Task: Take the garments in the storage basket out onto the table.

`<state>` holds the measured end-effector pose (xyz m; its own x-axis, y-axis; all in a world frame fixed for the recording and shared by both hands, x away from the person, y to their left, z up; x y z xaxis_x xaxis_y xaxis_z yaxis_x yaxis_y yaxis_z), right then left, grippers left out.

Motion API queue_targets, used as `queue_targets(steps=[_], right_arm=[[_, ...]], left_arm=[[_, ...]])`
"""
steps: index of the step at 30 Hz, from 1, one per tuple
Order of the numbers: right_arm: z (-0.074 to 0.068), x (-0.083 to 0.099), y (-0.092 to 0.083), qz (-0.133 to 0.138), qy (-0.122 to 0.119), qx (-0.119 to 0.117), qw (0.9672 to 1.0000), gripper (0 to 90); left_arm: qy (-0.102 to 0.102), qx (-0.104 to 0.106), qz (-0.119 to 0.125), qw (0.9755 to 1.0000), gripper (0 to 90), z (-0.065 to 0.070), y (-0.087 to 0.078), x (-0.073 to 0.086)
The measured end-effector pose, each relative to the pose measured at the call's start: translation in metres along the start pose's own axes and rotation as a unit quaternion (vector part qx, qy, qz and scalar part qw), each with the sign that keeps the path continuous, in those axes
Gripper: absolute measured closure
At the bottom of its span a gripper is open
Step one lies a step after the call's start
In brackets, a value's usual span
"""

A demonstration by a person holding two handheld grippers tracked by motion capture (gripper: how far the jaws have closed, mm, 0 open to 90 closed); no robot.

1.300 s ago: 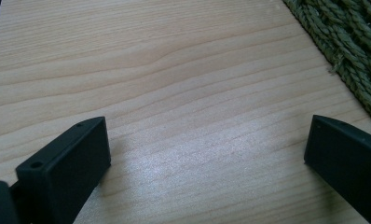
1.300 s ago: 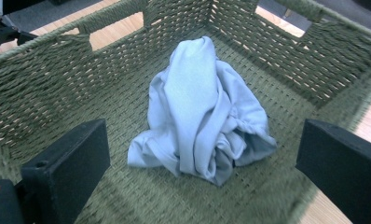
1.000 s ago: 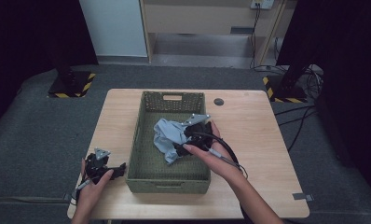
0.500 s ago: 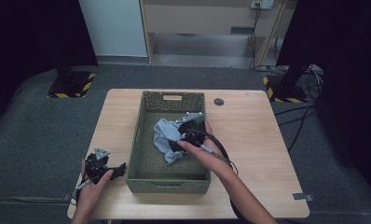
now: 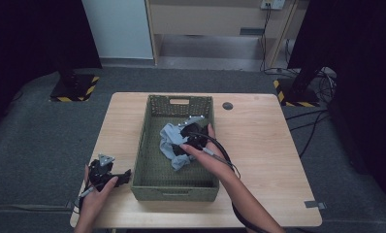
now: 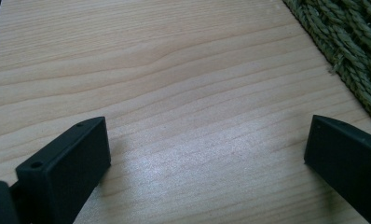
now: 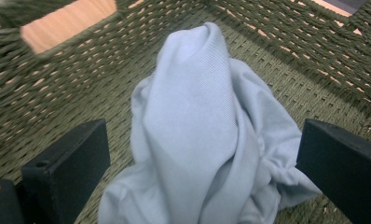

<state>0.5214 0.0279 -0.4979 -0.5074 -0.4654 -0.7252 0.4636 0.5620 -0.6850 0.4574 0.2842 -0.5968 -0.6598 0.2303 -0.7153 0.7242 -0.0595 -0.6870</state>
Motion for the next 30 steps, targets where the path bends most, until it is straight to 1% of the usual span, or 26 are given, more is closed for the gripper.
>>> queue_targets(steps=[3,8,11,14,18,24,27,30], right_arm=[[0.001,0.0,0.006,-0.002,0.002,-0.002,1.0,2.9],[-0.001,0.0,0.019,-0.009,-0.004,-0.008,0.9999,3.0],[0.002,0.001,0.025,-0.013,-0.003,-0.007,0.9999,3.0],[0.005,0.004,0.032,-0.022,0.003,-0.008,0.9997,3.1],[0.006,0.006,0.039,-0.029,0.005,-0.008,0.9995,3.0],[0.006,0.009,0.049,-0.037,0.01,-0.011,0.9992,2.7],[0.006,0.01,0.052,-0.042,0.012,-0.013,0.9989,4.6],[0.008,0.011,0.056,-0.046,0.017,-0.013,0.9987,4.2]], left_arm=[[0.0,0.0,0.0,1.0,0.0,0.0,0.0,0.0],[0.0,0.0,0.0,1.0,0.0,0.0,0.0,0.0],[0.0,0.0,0.0,1.0,0.0,0.0,0.0,0.0],[0.0,0.0,0.0,1.0,0.0,0.0,0.0,0.0],[0.0,0.0,0.0,1.0,0.0,0.0,0.0,0.0],[0.0,0.0,0.0,1.0,0.0,0.0,0.0,0.0],[0.0,0.0,0.0,1.0,0.0,0.0,0.0,0.0],[0.0,0.0,0.0,1.0,0.0,0.0,0.0,0.0]])
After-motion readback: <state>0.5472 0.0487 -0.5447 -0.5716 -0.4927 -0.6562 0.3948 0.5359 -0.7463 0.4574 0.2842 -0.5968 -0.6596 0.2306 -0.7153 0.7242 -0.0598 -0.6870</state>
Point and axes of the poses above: each handheld gripper's, and its own axes: y roughly forward along the jaws, x roughly out of its underside, z roughly to its right, the point moved 10 cm from there along y, roughly forward along the jaws, and after that the axes turned 8 degrees about -x, right-handed, at the moved point
